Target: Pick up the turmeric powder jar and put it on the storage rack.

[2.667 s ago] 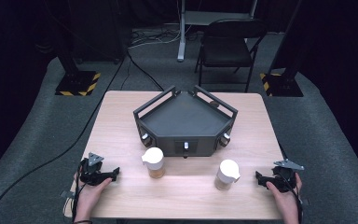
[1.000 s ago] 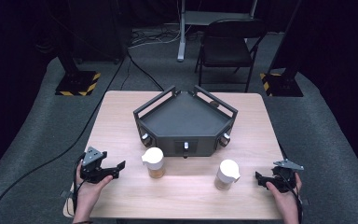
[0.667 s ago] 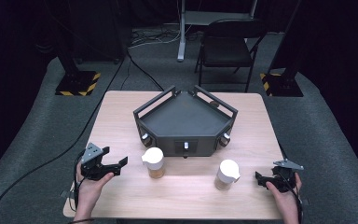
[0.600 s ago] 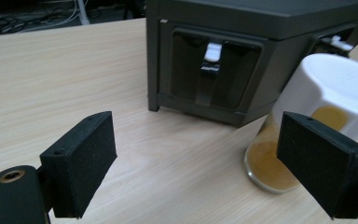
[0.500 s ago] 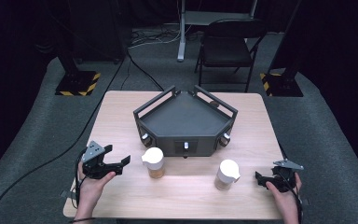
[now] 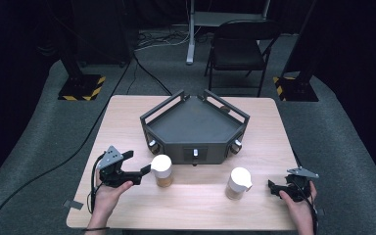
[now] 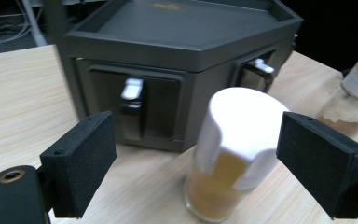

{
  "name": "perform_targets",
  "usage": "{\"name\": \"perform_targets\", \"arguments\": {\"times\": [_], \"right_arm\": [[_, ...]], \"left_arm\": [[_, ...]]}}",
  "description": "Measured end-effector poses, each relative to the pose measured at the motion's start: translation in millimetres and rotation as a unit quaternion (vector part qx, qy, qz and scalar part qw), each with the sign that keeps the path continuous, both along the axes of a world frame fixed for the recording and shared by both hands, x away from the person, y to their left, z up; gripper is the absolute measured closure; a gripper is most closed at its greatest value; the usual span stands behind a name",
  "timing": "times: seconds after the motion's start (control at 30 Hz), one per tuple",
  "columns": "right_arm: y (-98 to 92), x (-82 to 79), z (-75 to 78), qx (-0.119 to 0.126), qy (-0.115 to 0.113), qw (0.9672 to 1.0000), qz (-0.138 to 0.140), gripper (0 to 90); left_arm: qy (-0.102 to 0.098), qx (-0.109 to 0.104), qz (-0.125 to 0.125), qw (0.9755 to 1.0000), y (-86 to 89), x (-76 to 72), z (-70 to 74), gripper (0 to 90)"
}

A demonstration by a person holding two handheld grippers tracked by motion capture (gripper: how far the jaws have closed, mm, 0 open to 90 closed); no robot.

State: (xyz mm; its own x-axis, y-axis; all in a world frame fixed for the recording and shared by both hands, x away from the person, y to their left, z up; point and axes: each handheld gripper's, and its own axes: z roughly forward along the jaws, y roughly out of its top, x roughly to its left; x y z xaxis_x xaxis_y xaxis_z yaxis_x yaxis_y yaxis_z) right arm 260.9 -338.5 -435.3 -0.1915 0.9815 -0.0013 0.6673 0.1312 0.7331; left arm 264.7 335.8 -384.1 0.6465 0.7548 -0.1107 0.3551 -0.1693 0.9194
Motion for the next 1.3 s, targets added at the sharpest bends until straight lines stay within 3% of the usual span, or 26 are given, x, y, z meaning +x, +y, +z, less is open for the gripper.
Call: {"name": "perform_targets", "arguments": {"times": [0.27, 0.37, 0.63, 0.83, 1.07, 1.3], "right_arm": [[0.0, 0.0, 0.0, 0.000, 0.000, 1.0000, 0.000, 0.0], [0.0, 0.0, 0.0, 0.000, 0.000, 1.0000, 0.000, 0.0], [0.0, 0.0, 0.0, 0.000, 0.000, 1.0000, 0.000, 0.0], [0.0, 0.0, 0.0, 0.000, 0.000, 1.0000, 0.000, 0.0], [-0.1, 0.0, 0.0, 0.000, 0.000, 1.0000, 0.000, 0.0], [-0.2, 0.1, 0.0, 0.000, 0.000, 1.0000, 0.001, 0.0]], "left_arm": [[-0.003, 0.006, -0.025, 0.9997, -17.5, 9.2, -3.6, 11.8], [-0.009, 0.019, -0.037, 0.9991, -25.2, 12.7, -4.6, 11.8], [-0.011, 0.015, -0.058, 0.9981, -35.5, 25.2, -18.7, 11.9], [-0.016, 0.025, -0.069, 0.9972, -43.1, 33.3, -24.7, 13.1], [-0.005, 0.012, -0.081, 0.9966, -47.0, 44.4, -38.4, 15.8], [-0.002, -0.006, -0.076, 0.9971, -46.0, 44.9, -53.0, 22.5]]}}
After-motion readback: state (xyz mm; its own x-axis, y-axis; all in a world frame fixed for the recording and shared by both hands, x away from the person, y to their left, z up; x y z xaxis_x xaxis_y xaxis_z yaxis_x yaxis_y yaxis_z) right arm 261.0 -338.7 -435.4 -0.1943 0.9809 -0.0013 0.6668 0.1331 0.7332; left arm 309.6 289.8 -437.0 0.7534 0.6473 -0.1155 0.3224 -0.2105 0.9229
